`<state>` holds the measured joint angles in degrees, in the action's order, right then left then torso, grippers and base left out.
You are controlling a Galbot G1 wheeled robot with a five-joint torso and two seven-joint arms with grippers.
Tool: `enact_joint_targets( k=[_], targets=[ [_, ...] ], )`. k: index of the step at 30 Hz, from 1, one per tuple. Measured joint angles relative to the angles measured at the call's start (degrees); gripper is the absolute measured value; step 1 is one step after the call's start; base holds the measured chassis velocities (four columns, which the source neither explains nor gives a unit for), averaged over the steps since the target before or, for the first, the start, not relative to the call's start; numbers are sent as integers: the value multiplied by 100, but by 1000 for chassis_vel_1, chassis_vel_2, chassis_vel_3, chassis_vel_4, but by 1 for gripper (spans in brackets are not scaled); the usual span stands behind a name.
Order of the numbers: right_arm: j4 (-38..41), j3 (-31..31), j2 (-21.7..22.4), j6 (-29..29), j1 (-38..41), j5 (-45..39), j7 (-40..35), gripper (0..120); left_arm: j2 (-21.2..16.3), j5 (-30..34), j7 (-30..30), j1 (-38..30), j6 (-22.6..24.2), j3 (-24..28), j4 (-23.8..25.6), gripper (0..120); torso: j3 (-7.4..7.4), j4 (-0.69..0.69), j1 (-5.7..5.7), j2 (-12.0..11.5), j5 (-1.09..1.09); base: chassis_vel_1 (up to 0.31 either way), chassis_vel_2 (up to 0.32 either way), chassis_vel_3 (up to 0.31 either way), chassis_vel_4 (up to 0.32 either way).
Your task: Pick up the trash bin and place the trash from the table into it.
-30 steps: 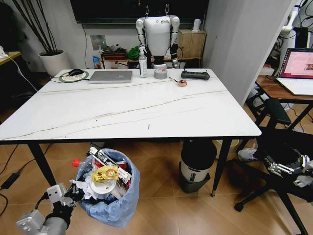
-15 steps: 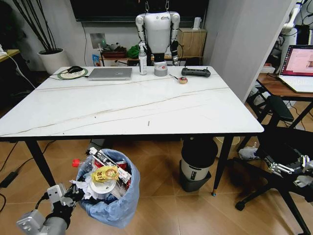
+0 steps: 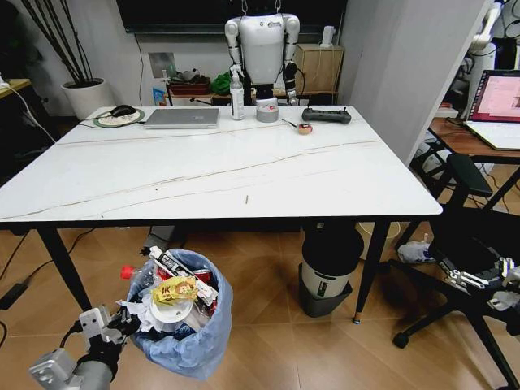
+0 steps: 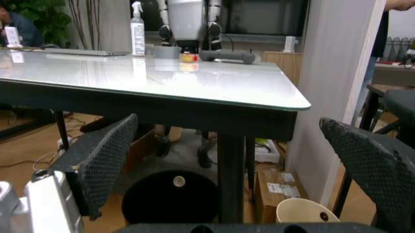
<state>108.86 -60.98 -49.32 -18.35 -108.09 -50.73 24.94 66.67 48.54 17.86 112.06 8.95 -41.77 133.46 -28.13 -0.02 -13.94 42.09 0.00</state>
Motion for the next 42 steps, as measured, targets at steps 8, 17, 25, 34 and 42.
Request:
enact_joint_targets(
  k=[8,17,25,34,42],
  targets=[
    [0,0,0,0,0,0,0,100,7,10,0,-5,3,12,-4,0,102,0,78,-182,0,0,0,0,0],
    [0,0,0,0,0,0,0,100,13,13,-2,-1,4,20,-13,0,251,0,174,-426,0,0,0,0,0],
    [0,0,0,0,0,0,0,100,16,36,-3,-13,5,25,-32,0,358,0,253,-612,0,0,0,0,0],
    [0,0,0,0,0,0,0,100,22,43,-3,-12,6,43,-32,0,488,0,340,-829,0,0,0,0,0],
    [0,0,0,0,0,0,0,100,26,38,-3,-13,6,62,-41,0,613,0,414,-1028,0,0,0,0,0]
  ],
)
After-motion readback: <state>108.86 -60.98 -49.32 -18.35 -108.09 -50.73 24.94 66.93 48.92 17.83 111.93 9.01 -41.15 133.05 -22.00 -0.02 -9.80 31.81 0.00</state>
